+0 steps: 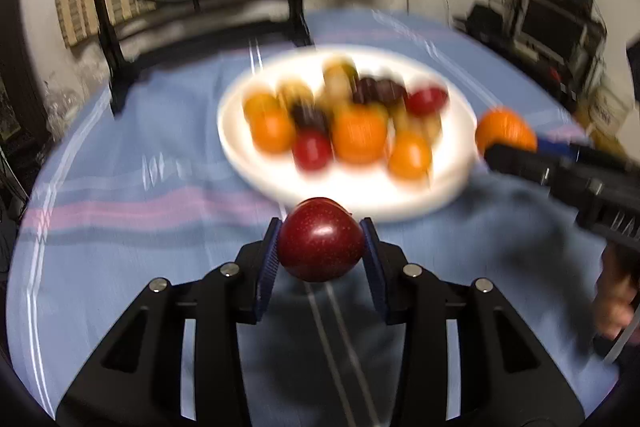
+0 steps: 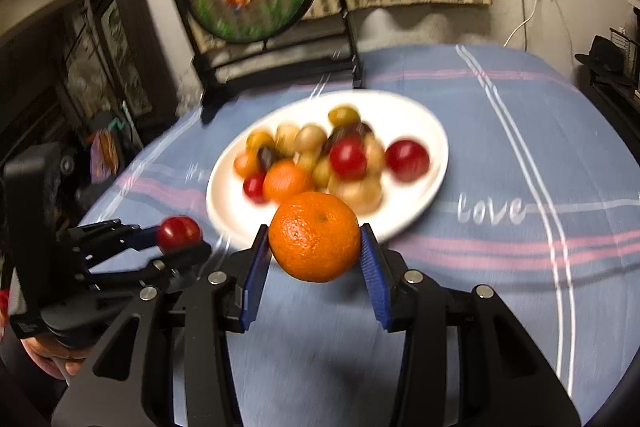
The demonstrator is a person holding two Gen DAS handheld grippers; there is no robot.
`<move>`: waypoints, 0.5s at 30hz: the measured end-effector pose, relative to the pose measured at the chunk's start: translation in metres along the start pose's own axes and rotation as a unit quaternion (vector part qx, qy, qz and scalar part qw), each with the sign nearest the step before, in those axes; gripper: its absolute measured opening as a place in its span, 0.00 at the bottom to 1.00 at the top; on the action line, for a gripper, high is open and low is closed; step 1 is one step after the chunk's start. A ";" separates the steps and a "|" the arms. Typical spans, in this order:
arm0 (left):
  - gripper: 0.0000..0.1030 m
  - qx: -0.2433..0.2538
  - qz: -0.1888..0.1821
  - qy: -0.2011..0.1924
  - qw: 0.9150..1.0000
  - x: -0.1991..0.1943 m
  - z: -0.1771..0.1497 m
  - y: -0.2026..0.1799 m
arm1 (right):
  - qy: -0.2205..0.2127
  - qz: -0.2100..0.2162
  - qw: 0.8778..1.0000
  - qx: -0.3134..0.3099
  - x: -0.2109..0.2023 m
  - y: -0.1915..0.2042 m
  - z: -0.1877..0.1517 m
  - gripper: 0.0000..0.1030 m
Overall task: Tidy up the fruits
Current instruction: 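Carry the orange and plum onto the white plate and open both tools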
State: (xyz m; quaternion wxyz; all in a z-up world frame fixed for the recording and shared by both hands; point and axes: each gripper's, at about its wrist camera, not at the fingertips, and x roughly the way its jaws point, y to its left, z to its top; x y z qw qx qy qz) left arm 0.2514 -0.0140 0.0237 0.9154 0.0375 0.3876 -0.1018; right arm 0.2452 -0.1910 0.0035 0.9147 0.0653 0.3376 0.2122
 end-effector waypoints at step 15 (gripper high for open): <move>0.39 -0.044 0.041 -0.002 0.998 0.093 0.097 0.025 | -0.007 -0.019 1.000 0.009 0.083 -0.033 0.063 0.45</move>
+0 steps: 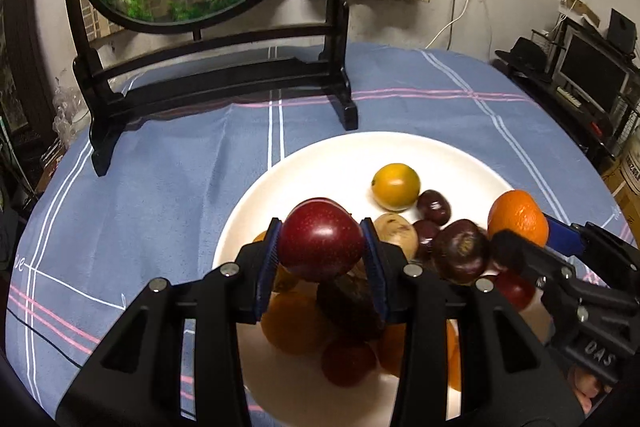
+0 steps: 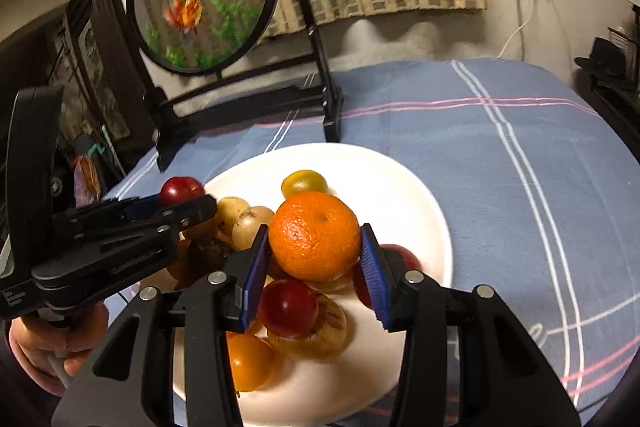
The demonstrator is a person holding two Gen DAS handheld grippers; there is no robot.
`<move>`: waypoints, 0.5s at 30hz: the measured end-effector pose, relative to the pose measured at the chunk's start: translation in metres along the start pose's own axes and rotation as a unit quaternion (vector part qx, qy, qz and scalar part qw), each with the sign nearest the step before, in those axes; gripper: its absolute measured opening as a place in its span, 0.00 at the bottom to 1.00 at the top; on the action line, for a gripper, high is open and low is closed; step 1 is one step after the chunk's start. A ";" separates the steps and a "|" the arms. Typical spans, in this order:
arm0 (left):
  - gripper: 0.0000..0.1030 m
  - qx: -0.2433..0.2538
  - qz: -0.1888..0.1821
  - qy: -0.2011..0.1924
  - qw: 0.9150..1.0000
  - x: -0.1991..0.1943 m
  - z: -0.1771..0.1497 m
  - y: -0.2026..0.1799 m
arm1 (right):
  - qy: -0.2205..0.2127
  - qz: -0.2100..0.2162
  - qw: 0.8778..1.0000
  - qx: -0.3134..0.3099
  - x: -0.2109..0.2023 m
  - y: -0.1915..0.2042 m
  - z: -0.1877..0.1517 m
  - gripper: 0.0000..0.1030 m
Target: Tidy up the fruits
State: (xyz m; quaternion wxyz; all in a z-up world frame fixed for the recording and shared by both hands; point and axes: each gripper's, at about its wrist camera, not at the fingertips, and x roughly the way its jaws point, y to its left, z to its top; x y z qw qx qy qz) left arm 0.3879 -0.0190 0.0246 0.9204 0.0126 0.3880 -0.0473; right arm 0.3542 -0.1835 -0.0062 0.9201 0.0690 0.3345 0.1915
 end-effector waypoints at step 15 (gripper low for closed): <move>0.96 0.022 0.059 -0.060 0.996 -0.120 -0.067 0.008 | -0.014 -0.018 0.998 -0.057 -0.092 0.039 -0.032 0.66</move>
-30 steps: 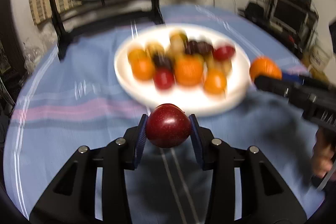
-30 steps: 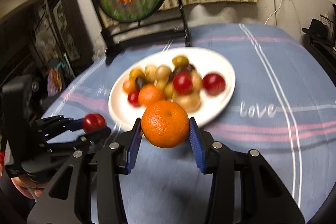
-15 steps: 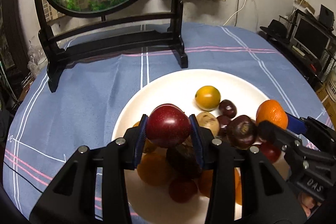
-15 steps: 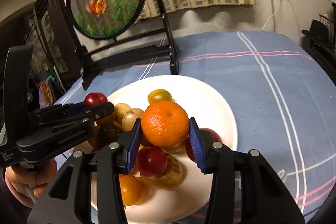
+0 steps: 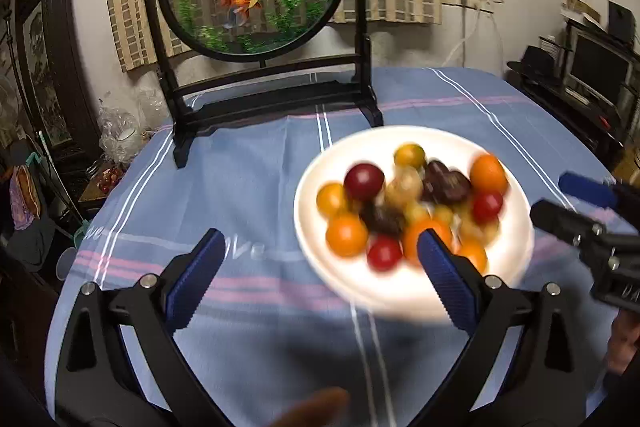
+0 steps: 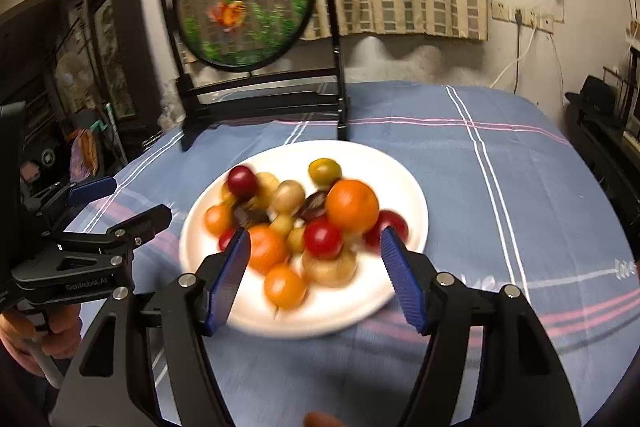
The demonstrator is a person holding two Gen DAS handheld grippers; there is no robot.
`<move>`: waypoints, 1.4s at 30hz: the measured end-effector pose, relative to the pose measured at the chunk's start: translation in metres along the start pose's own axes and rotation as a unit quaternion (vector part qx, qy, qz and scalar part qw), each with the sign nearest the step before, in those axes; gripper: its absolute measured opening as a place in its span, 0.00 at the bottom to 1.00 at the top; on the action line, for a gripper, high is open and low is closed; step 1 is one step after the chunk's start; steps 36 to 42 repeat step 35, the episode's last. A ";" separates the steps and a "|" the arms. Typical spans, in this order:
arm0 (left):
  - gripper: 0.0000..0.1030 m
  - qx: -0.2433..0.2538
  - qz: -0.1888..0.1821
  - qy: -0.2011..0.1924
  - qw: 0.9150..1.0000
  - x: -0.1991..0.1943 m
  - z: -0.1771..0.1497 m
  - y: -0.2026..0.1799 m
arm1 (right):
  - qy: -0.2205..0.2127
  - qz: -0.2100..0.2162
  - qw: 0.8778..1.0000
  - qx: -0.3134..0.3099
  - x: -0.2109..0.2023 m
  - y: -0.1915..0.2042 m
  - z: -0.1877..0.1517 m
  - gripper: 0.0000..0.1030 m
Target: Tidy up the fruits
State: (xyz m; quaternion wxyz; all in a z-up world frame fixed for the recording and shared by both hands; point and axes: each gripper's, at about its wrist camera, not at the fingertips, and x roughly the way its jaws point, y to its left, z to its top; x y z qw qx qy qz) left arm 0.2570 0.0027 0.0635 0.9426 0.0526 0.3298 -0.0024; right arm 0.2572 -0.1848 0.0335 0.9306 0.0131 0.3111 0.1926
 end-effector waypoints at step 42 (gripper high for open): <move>0.98 -0.002 -0.015 0.015 1.000 -0.049 -0.074 -0.009 | 0.012 -0.023 0.999 -0.038 -0.053 0.005 -0.069 0.66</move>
